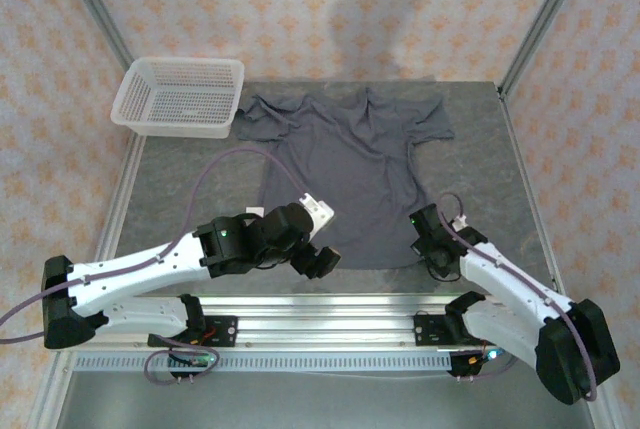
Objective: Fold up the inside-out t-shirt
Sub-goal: Turn the T-shirt inside out at the center of the table.
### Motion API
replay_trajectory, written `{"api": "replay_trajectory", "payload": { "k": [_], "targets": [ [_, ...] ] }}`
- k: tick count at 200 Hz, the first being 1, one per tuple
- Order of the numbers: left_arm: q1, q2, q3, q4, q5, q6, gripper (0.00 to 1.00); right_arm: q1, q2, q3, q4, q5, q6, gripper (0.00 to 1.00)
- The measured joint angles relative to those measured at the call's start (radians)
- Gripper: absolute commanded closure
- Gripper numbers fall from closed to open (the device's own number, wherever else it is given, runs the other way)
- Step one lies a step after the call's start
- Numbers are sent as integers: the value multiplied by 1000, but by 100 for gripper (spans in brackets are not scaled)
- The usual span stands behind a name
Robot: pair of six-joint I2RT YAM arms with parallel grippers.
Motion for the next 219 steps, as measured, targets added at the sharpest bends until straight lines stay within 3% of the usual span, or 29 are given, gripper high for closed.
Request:
{"api": "replay_trajectory", "payload": {
  "k": [45,110,169,198,219],
  "targets": [
    [0,14,-21,47,8,-1,12,0,-39,15,0,-16,-7,100],
    [0,255,-138,421,38,-14,9,-13,-91,206,-11,-25,8,100],
    [0,590,-41,651,-87,-18,11,-40,-92,243,-19,-27,16,100],
    [32,666,-36,689,-145,-15,15,-48,-108,244,-42,-27,16,100],
    [86,690,-38,692,-168,-18,23,-63,-125,248,-58,-27,15,100]
  ]
}}
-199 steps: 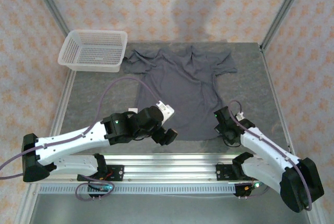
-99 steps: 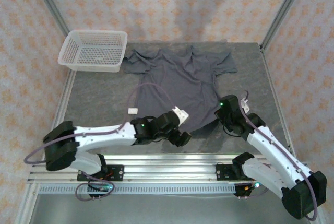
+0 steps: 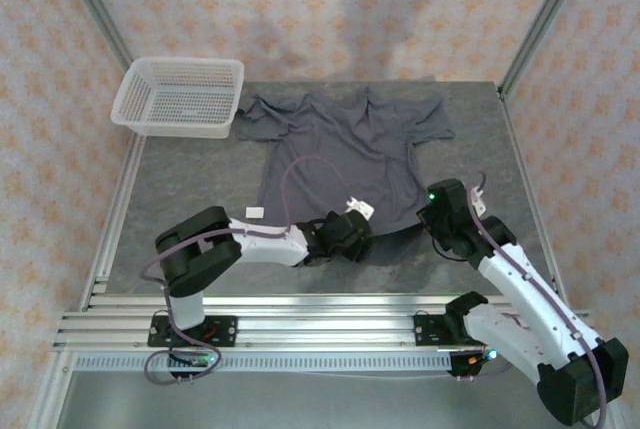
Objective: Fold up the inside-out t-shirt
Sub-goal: Turn the T-shirt inside out at the center of the table.
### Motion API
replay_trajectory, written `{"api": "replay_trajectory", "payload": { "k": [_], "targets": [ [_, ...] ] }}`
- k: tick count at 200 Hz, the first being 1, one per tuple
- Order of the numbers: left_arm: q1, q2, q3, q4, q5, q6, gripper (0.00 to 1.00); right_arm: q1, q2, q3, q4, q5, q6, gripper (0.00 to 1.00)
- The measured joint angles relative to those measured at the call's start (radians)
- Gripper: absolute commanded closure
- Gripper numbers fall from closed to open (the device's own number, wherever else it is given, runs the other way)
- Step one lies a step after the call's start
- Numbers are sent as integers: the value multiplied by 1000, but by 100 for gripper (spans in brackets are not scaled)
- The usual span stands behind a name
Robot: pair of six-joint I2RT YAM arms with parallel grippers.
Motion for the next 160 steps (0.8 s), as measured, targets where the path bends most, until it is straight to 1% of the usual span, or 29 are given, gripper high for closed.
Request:
{"api": "replay_trajectory", "payload": {
  "k": [11,23,31,40,48,56,63,78,92,99,106,118,129,138,147,160],
  "targets": [
    [35,-2,-2,-1,-13,-8,30,-10,-5,6,-7,0,0,100],
    [71,-9,-6,-1,-25,-5,42,-19,-9,11,-8,0,-4,100],
    [90,-24,-16,-5,-29,-8,54,-23,-11,11,-9,0,-8,100],
    [106,-46,-26,-16,-27,-10,72,-25,-11,11,-11,0,-12,100],
    [114,-66,-32,-25,-18,-5,85,-25,-11,11,-14,0,-17,100],
    [114,-87,-34,-28,-8,-4,94,-27,-11,11,-14,0,-23,100],
    [114,-104,-35,-31,3,-4,100,-27,-11,11,-14,1,-31,99],
    [111,-143,-35,-33,20,-16,100,-28,-13,11,-14,1,-59,95],
    [112,-183,-45,-35,36,-27,100,-29,-24,11,-16,0,-98,89],
    [112,-206,-51,-41,45,-33,100,-29,-35,11,-18,-5,-124,84],
    [112,-226,-54,-46,58,-37,100,-29,-52,11,-16,-21,-158,76],
    [112,-256,-55,-53,85,-46,100,-29,-90,8,2,-73,-229,68],
    [112,-277,-54,-58,105,-58,100,-16,-136,-11,52,-145,-291,66],
    [112,-291,-52,-71,116,-62,100,14,-166,-36,99,-195,-324,66],
    [112,-298,-46,-88,121,-65,100,70,-189,-67,155,-236,-350,65],
    [112,-299,-23,-124,124,-68,100,165,-202,-106,233,-255,-376,66]
  ]
}}
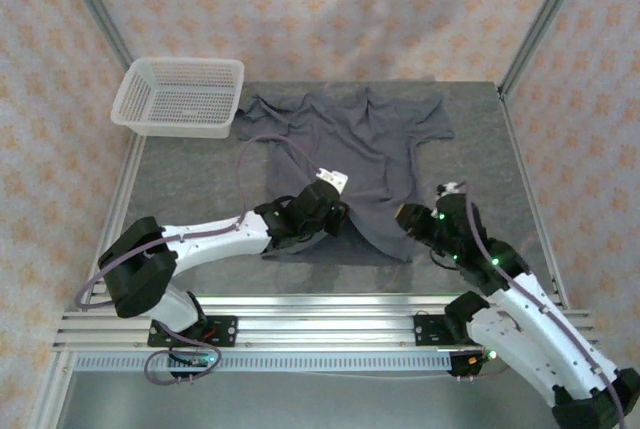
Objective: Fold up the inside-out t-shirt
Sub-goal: Turn the T-shirt inside out at the center of the table.
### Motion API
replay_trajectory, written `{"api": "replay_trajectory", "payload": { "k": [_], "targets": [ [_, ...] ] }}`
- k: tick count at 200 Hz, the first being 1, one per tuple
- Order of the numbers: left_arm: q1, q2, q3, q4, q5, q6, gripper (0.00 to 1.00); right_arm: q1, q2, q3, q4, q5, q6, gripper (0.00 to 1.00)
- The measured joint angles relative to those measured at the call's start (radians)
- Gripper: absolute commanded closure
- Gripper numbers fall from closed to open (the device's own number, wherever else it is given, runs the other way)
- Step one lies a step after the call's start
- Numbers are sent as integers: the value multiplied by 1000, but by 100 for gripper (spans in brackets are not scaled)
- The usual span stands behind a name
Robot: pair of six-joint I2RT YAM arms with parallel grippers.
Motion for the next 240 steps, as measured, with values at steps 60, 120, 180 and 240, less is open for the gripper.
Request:
{"api": "replay_trajectory", "payload": {
  "k": [60,120,180,240],
  "targets": [
    [0,-3,128,-104,20,0,100,426,177,-321,611,235,-159,100],
    [3,-53,224,-202,27,10,100,501,753,-300,1157,531,-413,100],
    [3,-102,395,-369,43,39,98,323,956,-133,1341,888,-638,100],
    [4,-108,510,-442,206,41,95,285,888,-43,1114,845,-480,100]
  ]
}}
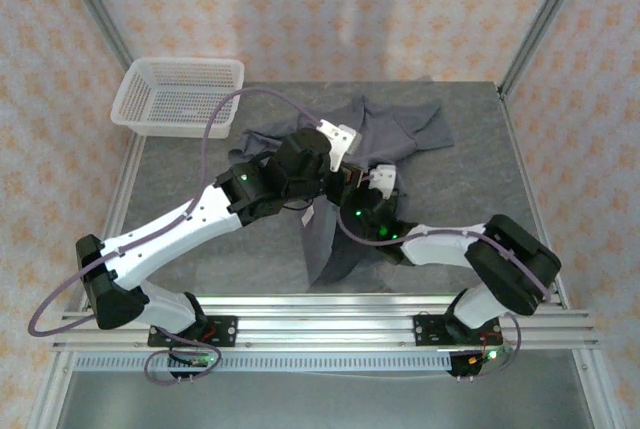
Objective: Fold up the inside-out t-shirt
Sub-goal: Turn the T-shirt inside out at the center of the table.
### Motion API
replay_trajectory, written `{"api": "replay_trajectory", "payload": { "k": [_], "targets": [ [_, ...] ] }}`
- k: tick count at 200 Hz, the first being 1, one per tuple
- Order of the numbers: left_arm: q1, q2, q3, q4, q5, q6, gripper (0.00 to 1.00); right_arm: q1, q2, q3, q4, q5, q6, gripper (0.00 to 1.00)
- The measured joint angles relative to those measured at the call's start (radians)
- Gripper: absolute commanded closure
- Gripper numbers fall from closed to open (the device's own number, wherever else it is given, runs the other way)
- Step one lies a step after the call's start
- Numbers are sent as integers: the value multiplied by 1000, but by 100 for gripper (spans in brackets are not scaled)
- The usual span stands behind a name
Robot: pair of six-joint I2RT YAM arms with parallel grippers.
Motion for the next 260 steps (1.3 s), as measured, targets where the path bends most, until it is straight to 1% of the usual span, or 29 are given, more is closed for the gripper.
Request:
{"api": "replay_trajectory", "payload": {
  "k": [14,22,34,55,66,80,103,123,151,173,208,228,248,260],
  "targets": [
    [0,4,26,-4,35,-5,95,60,66,13,-29,-15,46,100],
    [0,8,43,-6,53,-7,94,77,107,24,-48,-30,81,100],
    [0,15,74,-14,78,-7,94,82,157,37,-71,-45,121,100],
    [0,25,122,-42,89,-4,95,65,216,96,-163,-68,174,100],
    [0,25,136,-57,92,-3,95,51,225,135,-193,-92,189,100],
    [0,24,145,-72,101,-1,95,19,224,171,-211,-159,215,100],
    [0,22,145,-90,116,6,95,-99,226,235,-257,-308,280,100],
    [0,10,146,-101,119,16,95,-173,263,325,-306,-374,300,100],
    [0,-21,154,-113,126,23,94,-176,385,464,-352,-462,319,100],
    [0,-50,169,-132,126,28,94,-168,468,517,-398,-531,337,100],
    [0,-100,184,-155,130,42,94,-178,473,554,-451,-560,360,100],
    [-2,-116,183,-154,173,51,94,-211,473,587,-507,-572,394,100],
    [-18,-122,180,-151,215,74,93,-251,475,652,-568,-571,417,100],
    [-35,-122,179,-151,229,84,93,-268,494,724,-608,-570,417,100]
  ]
}}
